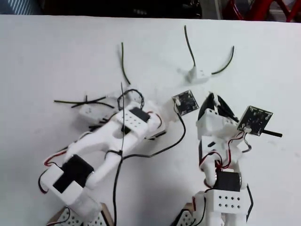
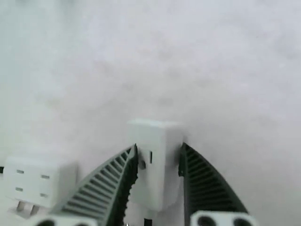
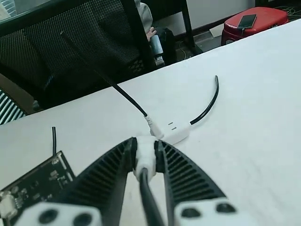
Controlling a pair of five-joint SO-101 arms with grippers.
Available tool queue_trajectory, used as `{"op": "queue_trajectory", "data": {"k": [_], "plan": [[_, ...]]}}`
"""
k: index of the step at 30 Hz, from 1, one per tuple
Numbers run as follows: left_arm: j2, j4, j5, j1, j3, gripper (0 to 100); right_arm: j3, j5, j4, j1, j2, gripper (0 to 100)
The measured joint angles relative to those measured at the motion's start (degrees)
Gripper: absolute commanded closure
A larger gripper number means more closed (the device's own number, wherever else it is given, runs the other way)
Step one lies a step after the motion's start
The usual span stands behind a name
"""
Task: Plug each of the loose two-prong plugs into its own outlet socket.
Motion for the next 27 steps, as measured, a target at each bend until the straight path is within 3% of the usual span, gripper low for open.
{"op": "queue_trajectory", "data": {"k": [3, 8, 16, 27], "plan": [[0.0, 0.97, 0.0, 0.18, -0.53, 88, 0.0, 0.0, 0.0, 0.0, 0.0, 98.2], [0.0, 2.11, 0.0, 0.18, -0.79, 77, 0.0, 0.0, 0.0, 0.0, 0.0, 98.2], [1.32, 12.57, -2.81, -1.14, -5.98, 77, 0.0, 0.0, 0.0, -0.09, 0.0, 98.2], [12.66, 24.53, -2.29, -1.58, -22.42, 95, 0.0, 0.0, 0.0, -0.09, 0.0, 98.2]]}}
